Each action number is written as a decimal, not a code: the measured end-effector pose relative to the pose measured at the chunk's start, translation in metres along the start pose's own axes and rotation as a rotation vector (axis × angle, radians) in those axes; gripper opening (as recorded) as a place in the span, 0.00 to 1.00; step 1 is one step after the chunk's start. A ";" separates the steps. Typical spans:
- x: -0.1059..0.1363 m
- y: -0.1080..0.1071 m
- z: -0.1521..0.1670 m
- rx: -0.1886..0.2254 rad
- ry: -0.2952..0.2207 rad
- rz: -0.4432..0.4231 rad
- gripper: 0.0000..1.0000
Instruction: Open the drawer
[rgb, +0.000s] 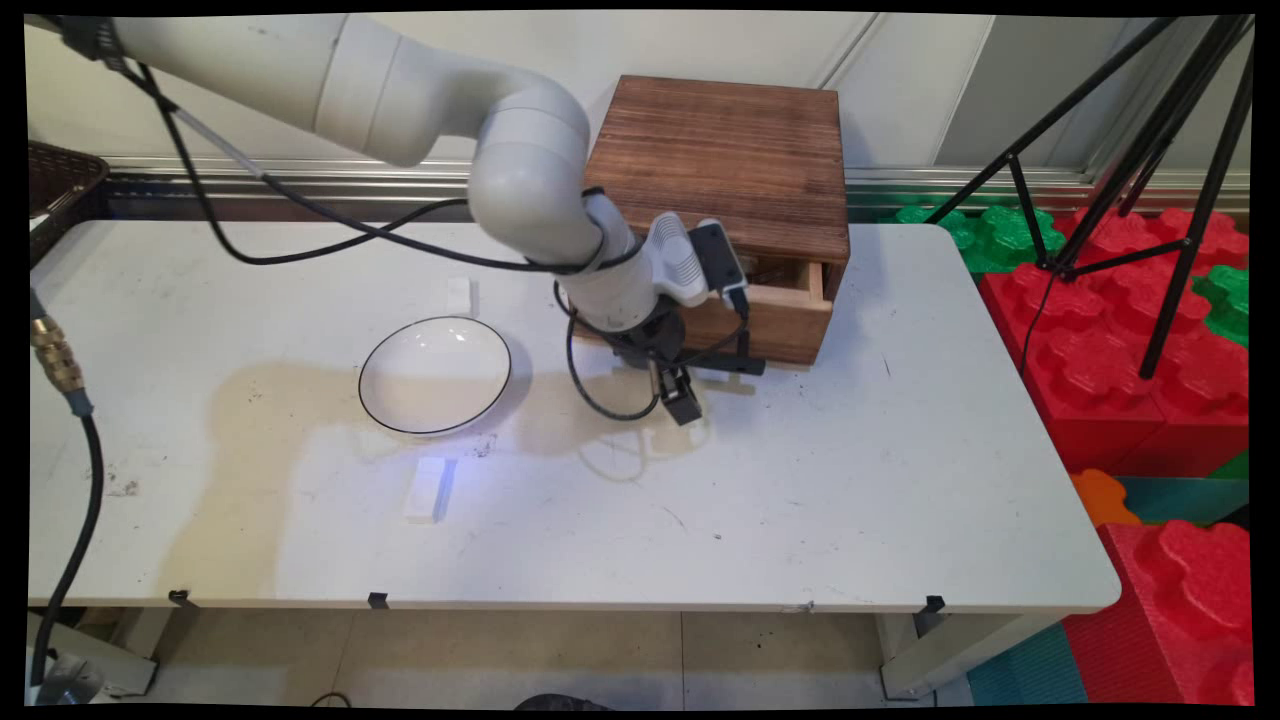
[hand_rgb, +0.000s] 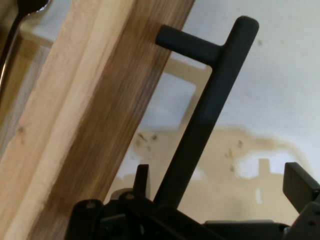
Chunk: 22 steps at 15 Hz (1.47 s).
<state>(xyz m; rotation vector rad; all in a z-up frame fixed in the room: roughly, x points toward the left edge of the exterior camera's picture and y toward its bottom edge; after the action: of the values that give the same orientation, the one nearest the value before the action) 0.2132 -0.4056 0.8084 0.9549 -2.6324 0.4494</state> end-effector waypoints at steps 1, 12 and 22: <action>-0.003 0.004 -0.002 -0.005 -0.001 0.003 1.00; -0.037 0.047 -0.027 -0.063 -0.016 0.021 1.00; -0.061 0.091 -0.050 -0.126 -0.028 0.047 1.00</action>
<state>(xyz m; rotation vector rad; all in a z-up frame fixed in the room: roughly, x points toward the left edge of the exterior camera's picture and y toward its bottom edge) 0.2071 -0.2855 0.8128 0.8675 -2.6769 0.2791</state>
